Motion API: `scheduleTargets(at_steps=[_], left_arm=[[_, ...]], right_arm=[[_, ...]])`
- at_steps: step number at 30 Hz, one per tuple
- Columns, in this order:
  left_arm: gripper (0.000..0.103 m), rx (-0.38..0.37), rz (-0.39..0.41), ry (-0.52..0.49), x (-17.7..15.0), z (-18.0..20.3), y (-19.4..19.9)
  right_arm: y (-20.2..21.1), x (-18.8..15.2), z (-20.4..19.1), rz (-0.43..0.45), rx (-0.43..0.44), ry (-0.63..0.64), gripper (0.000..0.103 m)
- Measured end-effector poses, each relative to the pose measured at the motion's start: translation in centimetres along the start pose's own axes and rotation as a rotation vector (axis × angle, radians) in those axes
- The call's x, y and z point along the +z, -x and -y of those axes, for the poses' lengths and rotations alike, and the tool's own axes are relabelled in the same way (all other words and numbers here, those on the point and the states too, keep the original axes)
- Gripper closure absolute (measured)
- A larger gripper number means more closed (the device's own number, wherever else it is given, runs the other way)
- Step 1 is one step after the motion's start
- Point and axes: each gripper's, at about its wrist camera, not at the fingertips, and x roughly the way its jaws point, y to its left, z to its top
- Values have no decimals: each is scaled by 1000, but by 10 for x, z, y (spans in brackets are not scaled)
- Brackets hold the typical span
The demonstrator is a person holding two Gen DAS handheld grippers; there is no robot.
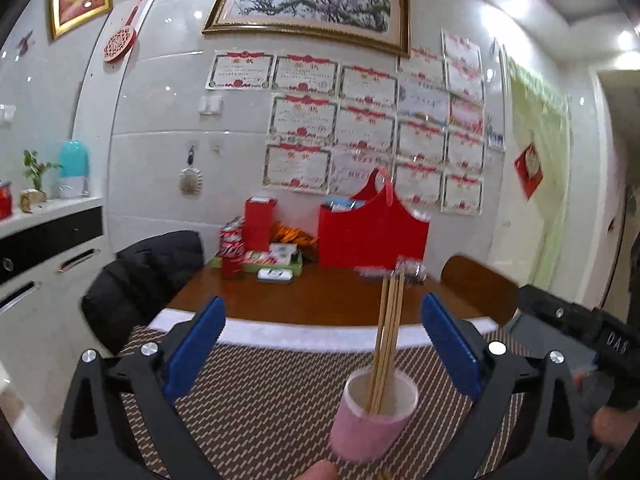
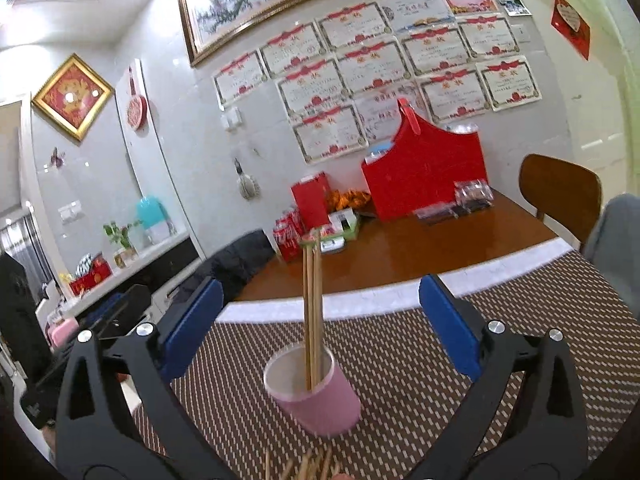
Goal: Organize utensils
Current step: 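Drop both chopsticks into the pink cup by opening both tools, then move both open tools back to the remaining chopstick pile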
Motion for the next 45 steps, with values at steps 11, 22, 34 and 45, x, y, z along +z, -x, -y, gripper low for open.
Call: scheduleTargets(at_steps=[11, 22, 34, 45], left_arm=[[7, 110, -185, -26, -27, -6, 55], [7, 151, -334, 13, -75, -23, 68], [7, 169, -450, -10, -119, -32, 66], [7, 190, -552, -27, -151, -42, 62]], right_arm=[[49, -34, -2, -158, -36, 31, 6], [60, -88, 2, -343, -6, 45, 6], [35, -140, -20, -554, 82, 133, 16], [-1, -186, -61, -753, 182, 257, 67]])
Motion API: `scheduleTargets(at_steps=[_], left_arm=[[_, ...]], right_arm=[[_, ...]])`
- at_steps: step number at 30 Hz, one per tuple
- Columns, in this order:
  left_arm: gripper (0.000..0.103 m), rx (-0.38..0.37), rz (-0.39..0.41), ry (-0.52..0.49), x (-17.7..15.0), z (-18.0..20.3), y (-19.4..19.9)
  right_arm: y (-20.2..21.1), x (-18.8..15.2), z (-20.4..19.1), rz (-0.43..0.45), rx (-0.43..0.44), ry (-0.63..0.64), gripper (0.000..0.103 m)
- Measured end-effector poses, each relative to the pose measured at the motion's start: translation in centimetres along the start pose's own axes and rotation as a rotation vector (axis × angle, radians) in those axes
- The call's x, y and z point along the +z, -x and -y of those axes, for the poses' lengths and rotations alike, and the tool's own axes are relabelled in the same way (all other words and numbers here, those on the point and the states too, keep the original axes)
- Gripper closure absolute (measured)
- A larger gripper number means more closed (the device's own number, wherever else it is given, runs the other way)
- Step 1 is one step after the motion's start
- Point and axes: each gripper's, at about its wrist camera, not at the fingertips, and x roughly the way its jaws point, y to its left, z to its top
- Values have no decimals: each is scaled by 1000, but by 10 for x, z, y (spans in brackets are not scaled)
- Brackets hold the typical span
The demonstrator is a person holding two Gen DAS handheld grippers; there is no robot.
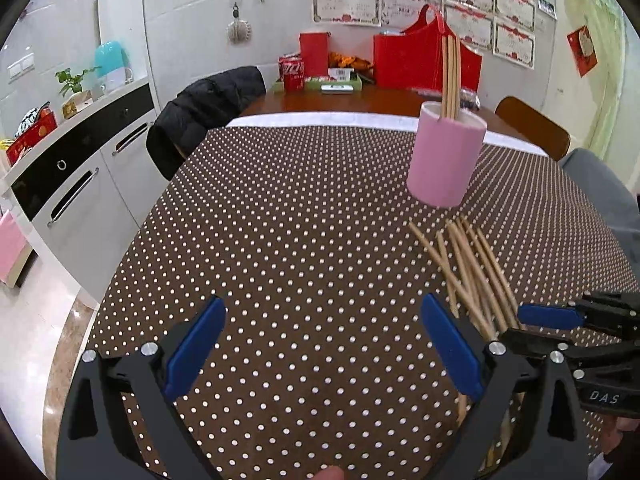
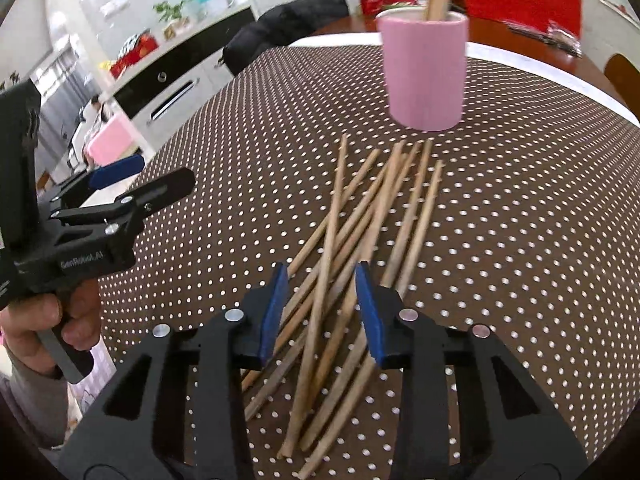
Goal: Organize utensils
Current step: 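Move both open tools back to the remaining chopstick pile, then grasp a chopstick with the right tool while the left tool closes on another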
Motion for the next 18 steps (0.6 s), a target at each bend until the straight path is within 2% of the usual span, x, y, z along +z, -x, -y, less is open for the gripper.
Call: scheduleTargets(at_steps=[5, 10, 12, 15, 18], left_arm=[[7, 0, -29, -28, -6, 5, -7], [7, -7, -51, -62, -6, 15, -11], [7, -8, -59, -73, -5, 20, -14], [7, -17, -71, -91, -6, 26, -16], [7, -37, -83, -121, -7, 37, -19]], right_arm=[[-11, 4, -6, -42, -36, 30, 71], [-23, 4, -11, -97, -61, 69, 86], [-23, 5, -11, -93, -82, 73, 92], [-21, 5, -6, -82, -58, 41, 97], [-15, 2, 5, -65, -8, -5, 97]])
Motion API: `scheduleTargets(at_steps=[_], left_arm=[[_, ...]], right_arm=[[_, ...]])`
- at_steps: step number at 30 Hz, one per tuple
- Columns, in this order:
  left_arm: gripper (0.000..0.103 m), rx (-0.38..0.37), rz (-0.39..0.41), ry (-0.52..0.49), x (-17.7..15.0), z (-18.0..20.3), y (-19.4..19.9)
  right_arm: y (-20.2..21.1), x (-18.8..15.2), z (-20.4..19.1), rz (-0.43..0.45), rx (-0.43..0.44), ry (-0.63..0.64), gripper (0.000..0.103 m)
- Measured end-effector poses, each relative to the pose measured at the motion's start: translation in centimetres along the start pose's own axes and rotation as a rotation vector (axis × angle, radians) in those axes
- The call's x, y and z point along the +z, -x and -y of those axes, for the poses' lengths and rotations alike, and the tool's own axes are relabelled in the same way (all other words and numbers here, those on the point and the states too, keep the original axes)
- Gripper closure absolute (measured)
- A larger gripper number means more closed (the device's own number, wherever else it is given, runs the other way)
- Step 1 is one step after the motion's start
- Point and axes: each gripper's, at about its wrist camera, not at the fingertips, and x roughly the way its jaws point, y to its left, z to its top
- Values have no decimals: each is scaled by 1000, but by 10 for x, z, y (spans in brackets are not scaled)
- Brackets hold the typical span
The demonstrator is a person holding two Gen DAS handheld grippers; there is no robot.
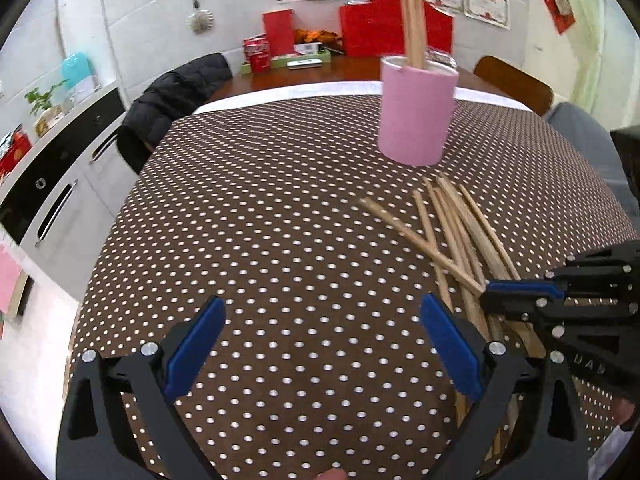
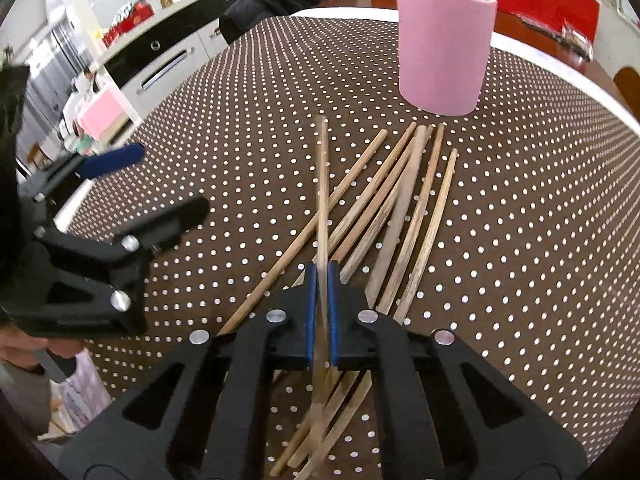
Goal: Organize utensils
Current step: 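Grasp a chopstick with the right tool while the left tool closes on another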
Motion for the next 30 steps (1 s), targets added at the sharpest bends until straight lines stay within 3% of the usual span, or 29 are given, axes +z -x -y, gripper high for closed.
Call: scheduleTargets(at_steps=[7, 11, 16, 20, 23, 24, 25, 26, 29, 30], left_arm=[[7, -35, -71, -98, 4, 33, -19], [7, -36, -113, -130, 3, 44, -34], [7, -40, -136, -148, 3, 49, -45], [9, -55, -152, -159, 13, 49, -48], [20, -78, -161, -178, 22, 53, -53], [27, -101, -167, -179, 25, 53, -53], [31, -116, -172, -178, 28, 54, -54], [40, -142, -179, -178, 31, 55, -55], [66, -200, -187, -203, 36, 61, -54], [79, -211, -187, -217, 37, 64, -53]], right_arm=[[25, -10, 25, 63, 25, -82, 97], [40, -21, 44, 73, -60, -117, 97], [40, -39, 64, 19, -171, -124, 97], [36, -41, 70, -5, -199, -126, 97], [30, -32, 68, -14, -223, -117, 88], [29, -30, 68, -16, -223, -112, 74], [28, -28, 67, -18, -229, -103, 53], [27, -25, 66, -21, -239, -92, 45], [18, -14, 66, -45, -258, -69, 45], [13, -12, 65, -59, -282, -46, 59]])
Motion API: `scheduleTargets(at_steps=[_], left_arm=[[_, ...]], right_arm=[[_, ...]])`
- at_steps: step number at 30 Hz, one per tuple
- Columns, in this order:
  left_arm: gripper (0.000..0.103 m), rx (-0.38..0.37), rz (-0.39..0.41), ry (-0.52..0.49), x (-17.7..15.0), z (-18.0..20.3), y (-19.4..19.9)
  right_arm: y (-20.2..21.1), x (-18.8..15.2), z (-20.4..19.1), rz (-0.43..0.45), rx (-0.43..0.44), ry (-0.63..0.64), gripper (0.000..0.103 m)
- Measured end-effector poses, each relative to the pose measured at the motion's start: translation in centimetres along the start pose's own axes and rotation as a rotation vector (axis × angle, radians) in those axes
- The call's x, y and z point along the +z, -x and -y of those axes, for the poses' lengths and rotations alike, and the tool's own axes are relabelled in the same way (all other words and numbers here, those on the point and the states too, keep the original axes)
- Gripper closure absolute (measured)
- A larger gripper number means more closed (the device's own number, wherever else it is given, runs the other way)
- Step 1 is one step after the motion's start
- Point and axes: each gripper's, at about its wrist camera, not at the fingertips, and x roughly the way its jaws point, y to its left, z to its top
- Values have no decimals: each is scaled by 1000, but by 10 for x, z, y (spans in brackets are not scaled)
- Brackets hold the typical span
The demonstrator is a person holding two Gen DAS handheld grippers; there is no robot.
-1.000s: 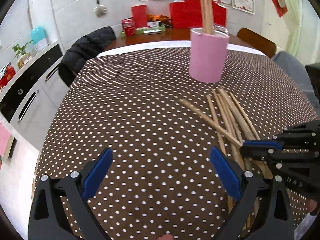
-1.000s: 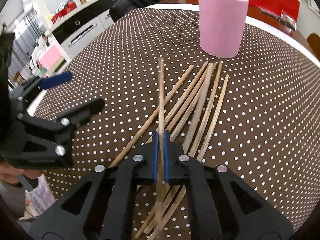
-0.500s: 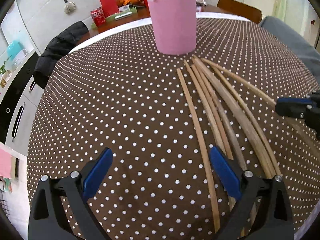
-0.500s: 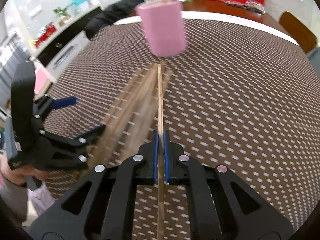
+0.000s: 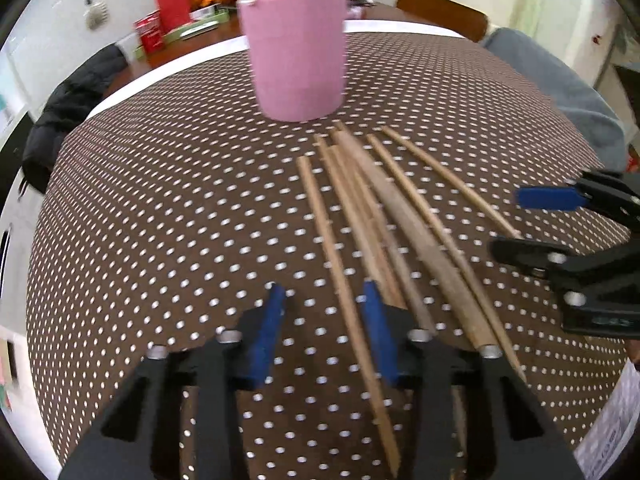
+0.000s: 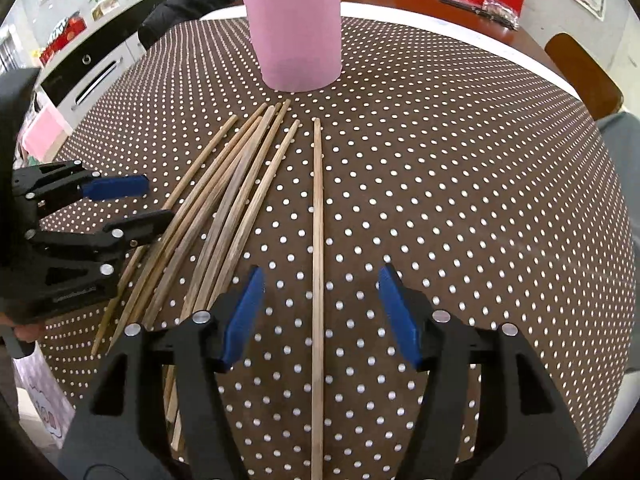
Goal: Organize utensils
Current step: 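Grasp a chopstick with the right tool while the left tool closes on another, then lift both held chopsticks up over the pink cup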
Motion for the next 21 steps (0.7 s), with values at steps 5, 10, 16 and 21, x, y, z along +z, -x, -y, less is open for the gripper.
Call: scheduleTargets(at_steps=[5, 10, 16, 21], left_arm=[[98, -13, -3, 8, 9, 2, -1], [98, -18, 70, 98, 2, -18, 8], [98, -43, 228, 216, -3, -37, 41], [98, -66, 376, 262, -3, -47, 71]], right_arm=[[-3, 13, -3, -8, -9, 23, 97], [9, 8, 14, 55, 83, -54, 98], [39, 0, 32, 212, 177, -148, 98], [69, 0, 33, 374, 239, -187, 98]])
